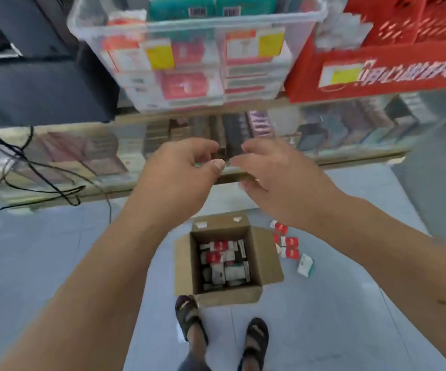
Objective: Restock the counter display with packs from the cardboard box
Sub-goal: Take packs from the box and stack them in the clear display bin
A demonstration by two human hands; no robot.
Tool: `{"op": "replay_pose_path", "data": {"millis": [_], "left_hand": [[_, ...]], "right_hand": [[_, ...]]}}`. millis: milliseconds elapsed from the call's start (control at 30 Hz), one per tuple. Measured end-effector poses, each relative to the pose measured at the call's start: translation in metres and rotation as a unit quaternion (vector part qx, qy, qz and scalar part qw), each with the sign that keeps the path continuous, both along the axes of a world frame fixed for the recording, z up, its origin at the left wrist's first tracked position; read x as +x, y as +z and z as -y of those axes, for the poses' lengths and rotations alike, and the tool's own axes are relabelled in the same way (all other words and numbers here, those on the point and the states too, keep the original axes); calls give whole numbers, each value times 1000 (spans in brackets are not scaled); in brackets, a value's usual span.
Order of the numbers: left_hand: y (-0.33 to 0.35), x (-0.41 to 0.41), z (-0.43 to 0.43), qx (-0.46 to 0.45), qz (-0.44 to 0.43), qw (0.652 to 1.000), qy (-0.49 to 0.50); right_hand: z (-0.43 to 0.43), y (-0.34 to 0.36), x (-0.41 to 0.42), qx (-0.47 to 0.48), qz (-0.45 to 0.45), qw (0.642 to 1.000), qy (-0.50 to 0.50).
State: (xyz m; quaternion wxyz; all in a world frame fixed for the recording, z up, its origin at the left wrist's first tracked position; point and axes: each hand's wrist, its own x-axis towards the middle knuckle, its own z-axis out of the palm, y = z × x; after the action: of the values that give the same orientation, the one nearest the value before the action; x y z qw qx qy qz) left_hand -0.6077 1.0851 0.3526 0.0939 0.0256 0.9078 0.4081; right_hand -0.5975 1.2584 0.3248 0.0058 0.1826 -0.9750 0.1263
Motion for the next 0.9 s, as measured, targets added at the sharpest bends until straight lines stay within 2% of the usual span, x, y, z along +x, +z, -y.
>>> {"op": "replay_pose_path", "data": {"millis": [233,467,733,900], "left_hand": [[-109,8,1,-20,102,995,-5],[-234,-4,18,-33,172,984,-40],[-390,0,29,-65,260,961,-73],[-482,10,21,-110,264,953,-104]], "right_hand": [[-1,-106,18,32,127,991,-32],[10,-233,12,70,209,974,-54],[14,-408,17,85,321,939,-85],[20,-525,23,122,393,910,-49]]}}
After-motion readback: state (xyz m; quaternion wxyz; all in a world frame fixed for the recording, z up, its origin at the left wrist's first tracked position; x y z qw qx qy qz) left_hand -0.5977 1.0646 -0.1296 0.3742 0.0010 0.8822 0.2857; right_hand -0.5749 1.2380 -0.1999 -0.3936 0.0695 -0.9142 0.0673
